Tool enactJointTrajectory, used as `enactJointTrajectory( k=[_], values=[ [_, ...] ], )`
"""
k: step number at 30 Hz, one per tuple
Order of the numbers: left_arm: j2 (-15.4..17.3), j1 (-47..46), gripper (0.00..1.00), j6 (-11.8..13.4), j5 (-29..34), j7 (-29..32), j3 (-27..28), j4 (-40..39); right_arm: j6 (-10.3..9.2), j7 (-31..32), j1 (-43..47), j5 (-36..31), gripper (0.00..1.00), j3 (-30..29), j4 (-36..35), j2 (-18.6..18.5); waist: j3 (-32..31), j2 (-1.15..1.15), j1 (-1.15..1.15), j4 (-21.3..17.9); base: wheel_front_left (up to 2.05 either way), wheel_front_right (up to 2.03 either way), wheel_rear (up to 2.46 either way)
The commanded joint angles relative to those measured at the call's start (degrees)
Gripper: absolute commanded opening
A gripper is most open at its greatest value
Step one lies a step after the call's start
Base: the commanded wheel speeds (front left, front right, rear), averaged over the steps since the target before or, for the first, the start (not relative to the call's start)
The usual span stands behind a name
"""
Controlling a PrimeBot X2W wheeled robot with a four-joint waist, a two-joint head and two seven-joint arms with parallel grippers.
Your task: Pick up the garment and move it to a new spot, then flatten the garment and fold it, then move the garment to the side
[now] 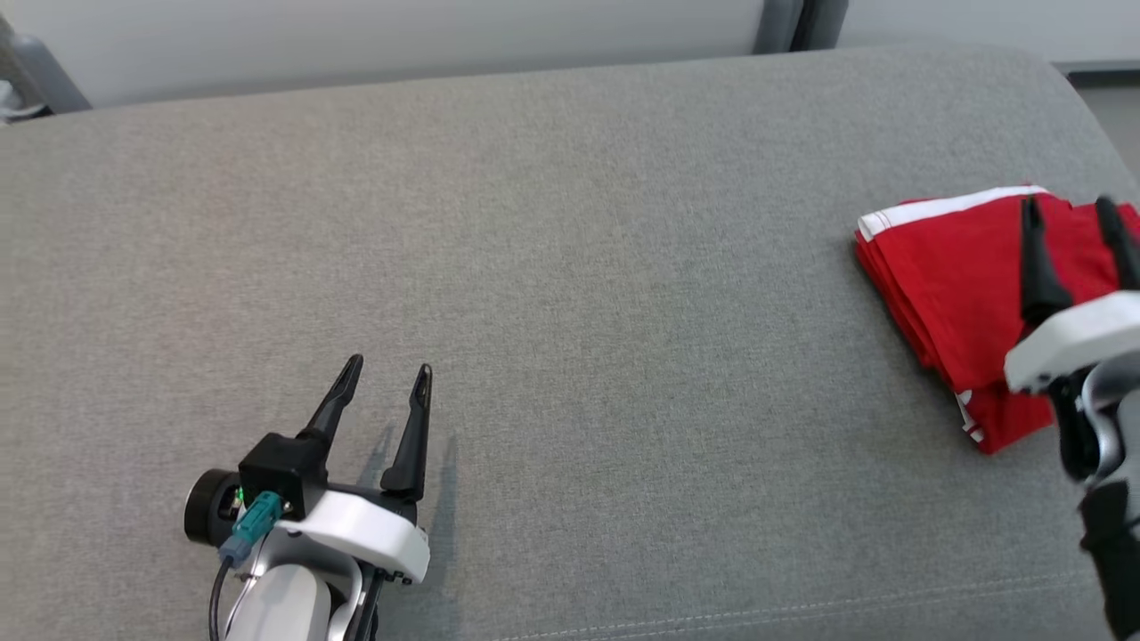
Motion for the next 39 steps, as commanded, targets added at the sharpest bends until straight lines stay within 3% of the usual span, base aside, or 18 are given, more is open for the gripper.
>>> enactJointTrajectory(
  k=[1,6,19,39],
  values=[
    [0.5,0.3,1.00,1.0,0.1,-0.3,2.2,-1.4,0.24,-0.7,2.9,-1.2,1.00,-0.2,-3.3,0.8,-1.9,0.00,0.00,1.1,0.00,0.00,0.00],
    [0.5,2.1,1.00,2.6,0.5,-0.3,3.9,-1.1,0.24,-0.7,8.9,-2.4,1.00,-0.1,-7.2,3.8,-4.4,0.00,0.00,2.1,0.00,0.00,0.00],
    [0.5,6.1,1.00,4.6,1.7,-0.3,7.5,-1.0,0.24,-0.8,18.1,-4.0,1.00,0.2,-12.6,6.7,-9.0,0.00,0.00,4.3,0.00,0.00,0.00],
    [0.5,7.6,1.00,4.2,2.4,-0.3,10.2,-1.3,0.24,-0.8,22.5,-5.0,1.00,-0.4,-16.2,8.7,-11.6,0.00,0.00,7.2,0.00,0.00,0.00]
  ],
)
